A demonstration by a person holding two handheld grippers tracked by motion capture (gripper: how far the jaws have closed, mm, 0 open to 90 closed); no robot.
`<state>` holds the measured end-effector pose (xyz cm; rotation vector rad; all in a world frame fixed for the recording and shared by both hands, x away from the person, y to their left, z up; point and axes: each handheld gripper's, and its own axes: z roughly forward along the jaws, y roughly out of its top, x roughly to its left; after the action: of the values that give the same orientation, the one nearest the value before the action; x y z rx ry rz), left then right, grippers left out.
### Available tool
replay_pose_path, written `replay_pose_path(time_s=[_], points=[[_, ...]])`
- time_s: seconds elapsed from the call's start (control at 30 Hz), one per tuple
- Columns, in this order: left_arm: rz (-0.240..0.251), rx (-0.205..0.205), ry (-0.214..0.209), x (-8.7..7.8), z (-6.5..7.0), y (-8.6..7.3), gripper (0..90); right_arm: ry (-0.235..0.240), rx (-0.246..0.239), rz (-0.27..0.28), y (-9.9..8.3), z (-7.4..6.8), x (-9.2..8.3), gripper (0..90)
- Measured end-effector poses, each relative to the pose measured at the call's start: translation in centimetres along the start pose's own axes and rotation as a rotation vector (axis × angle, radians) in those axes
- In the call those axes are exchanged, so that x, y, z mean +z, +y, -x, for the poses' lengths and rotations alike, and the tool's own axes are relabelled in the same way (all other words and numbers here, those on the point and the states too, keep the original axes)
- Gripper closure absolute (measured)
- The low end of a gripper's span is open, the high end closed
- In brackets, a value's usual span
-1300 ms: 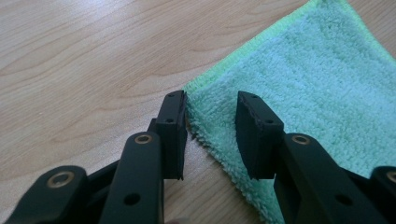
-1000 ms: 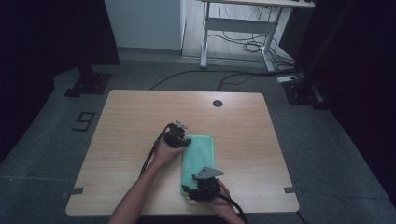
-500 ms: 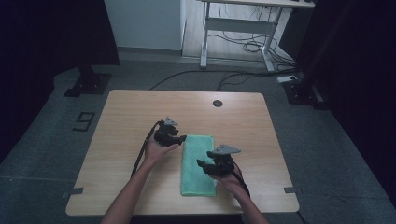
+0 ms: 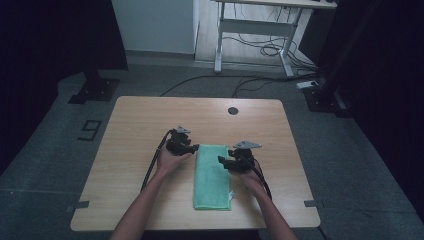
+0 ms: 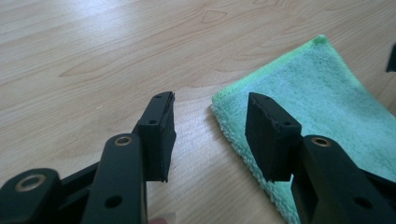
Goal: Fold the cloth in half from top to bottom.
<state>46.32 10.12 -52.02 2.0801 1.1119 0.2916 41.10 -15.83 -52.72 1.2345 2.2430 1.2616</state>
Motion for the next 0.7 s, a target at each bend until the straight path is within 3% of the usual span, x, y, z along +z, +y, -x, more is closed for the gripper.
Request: replay_pose_path(time_s=[0.07,0.33,0.6,0.7], points=[[-0.001,-0.003,0.007,0.3,0.0,0.0,53.4,-0.021,-0.011,-0.009,0.2,0.4,0.3,44.3],[-0.006,-0.015,0.013,1.6,0.1,0.4,55.7,-0.043,0.03,0.031,1.5,2.4,1.2,55.4],[-0.03,0.013,0.042,2.6,0.5,0.6,58.9,-0.087,0.031,-0.033,1.6,3.8,3.7,64.6],[-0.036,0.011,0.044,2.7,0.4,0.6,59.4,-0.115,0.038,-0.033,1.4,4.1,4.2,68.7]])
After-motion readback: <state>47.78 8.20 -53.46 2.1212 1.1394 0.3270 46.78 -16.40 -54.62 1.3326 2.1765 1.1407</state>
